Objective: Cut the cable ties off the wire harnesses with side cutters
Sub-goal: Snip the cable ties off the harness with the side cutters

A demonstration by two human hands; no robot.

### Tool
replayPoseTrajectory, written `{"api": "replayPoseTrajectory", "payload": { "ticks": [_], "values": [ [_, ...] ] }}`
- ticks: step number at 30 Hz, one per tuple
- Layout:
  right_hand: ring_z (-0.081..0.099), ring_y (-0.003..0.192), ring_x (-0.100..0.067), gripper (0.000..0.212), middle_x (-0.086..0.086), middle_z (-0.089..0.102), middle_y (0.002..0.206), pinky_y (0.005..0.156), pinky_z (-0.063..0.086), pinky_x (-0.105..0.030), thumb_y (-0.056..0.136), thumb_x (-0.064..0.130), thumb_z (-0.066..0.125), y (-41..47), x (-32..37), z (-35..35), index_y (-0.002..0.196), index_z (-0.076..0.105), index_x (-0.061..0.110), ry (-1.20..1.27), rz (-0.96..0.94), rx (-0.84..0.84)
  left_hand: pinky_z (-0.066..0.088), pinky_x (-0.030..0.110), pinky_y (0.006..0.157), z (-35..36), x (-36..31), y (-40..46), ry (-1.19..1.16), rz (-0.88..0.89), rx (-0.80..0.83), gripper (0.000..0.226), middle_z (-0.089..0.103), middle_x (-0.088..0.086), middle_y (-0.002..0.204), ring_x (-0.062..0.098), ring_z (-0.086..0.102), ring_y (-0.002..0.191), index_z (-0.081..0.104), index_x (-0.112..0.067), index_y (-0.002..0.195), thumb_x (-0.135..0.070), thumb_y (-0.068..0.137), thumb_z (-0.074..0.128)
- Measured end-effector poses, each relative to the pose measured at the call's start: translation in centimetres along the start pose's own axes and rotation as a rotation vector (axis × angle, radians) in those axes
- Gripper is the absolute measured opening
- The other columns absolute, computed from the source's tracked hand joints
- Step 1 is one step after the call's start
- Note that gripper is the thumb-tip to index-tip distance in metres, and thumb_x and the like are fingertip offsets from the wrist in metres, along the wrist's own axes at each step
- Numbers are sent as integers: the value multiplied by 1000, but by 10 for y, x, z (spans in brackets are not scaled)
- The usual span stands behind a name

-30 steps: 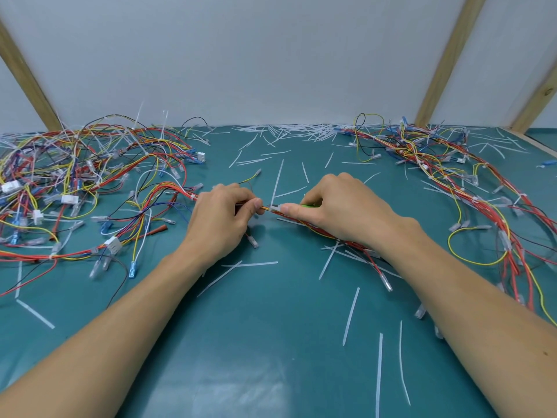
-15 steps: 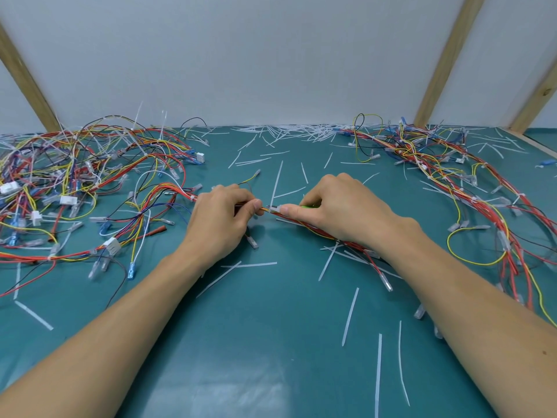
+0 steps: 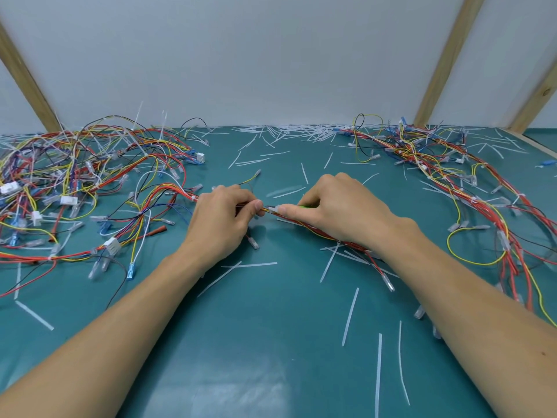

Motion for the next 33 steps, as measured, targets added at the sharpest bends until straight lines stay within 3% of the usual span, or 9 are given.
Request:
{"api": "replayPoseTrajectory", "payload": {
  "ticks": [5, 8, 14, 17, 23, 25, 27, 30, 33],
  "values": [
    [48, 57, -13, 72, -3, 46, 46, 50, 36, -34, 82, 88, 48, 1, -2, 1, 59, 70, 23, -6, -9, -40, 34, 32, 70, 0, -2, 0, -13, 2, -6, 21, 58, -13, 72, 19, 54, 78, 76, -23, 82, -25, 98, 62],
    [45, 58, -12, 72, -3, 44, 46, 52, 30, -33, 86, 84, 47, 3, -4, 3, 56, 65, 22, 28, 24, -90, 39, 36, 73, -2, -3, 0, -37, 7, -23, 21, 63, -4, 77, 20, 53, 77, 75, -22, 83, -25, 99, 61],
    [49, 54, -12, 65, -7, 59, 57, 64, 41, -34, 93, 76, 46, 13, -16, -1, 66, 76, 24, 489, 255, -259, 35, 34, 75, -5, -1, 2, -70, -20, -127, 23, 62, -4, 79, 12, 48, 78, 74, -22, 84, -26, 100, 59],
    [53, 57, -11, 65, 8, 59, 54, 70, 45, -36, 91, 78, 45, 17, -25, -3, 63, 77, 28, 662, 372, -254, 39, 36, 74, -8, 2, 3, -95, -70, -207, 24, 63, -3, 81, 17, 51, 78, 74, -21, 85, -27, 101, 57],
    [48, 58, -16, 61, 8, 53, 54, 69, 40, -35, 83, 80, 57, 16, -26, 2, 72, 78, 23, 633, 347, -173, 36, 31, 64, -13, 5, 6, -205, -194, -304, 26, 66, -1, 78, 7, 48, 63, 72, -22, 86, -28, 103, 53],
    [38, 59, -18, 69, -2, 42, 60, 65, 33, -34, 76, 77, 66, 14, -24, 2, 67, 64, 9, 590, 295, -148, 34, 29, 60, -14, 6, 6, -218, -220, -329, 27, 64, -6, 72, 2, 48, 58, 72, -22, 85, -28, 103, 52],
    [33, 54, -16, 64, 0, 37, 54, 60, 28, -33, 75, 68, 76, 11, -21, 0, 57, 49, 14, 558, 250, -121, 33, 26, 57, -15, 7, 6, -217, -244, -350, 27, 60, -14, 66, -2, 49, 56, 72, -22, 86, -28, 103, 52],
    [45, 50, -9, 44, 1, 57, 52, 55, 36, -24, 74, 58, 84, 7, -19, -1, 70, 72, 16, 523, 205, -54, 33, 26, 58, -15, 10, 7, -207, -277, -371, 28, 57, -18, 65, -4, 49, 57, 73, -21, 88, -29, 103, 52],
    [55, 51, -5, 35, 9, 65, 55, 54, 40, -20, 68, 56, 88, 4, -14, -2, 78, 77, 24, 451, 179, 6, 38, 32, 64, -15, 13, 7, -182, -280, -374, 28, 61, -12, 70, 9, 48, 63, 74, -22, 88, -31, 103, 51]
  ]
}}
Point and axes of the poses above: each hand's wrist, its own y-axis towards the middle knuckle, its own z-axis out of the palm, x = y × z, the point moved 1 cm from there along y, towards the middle knuckle
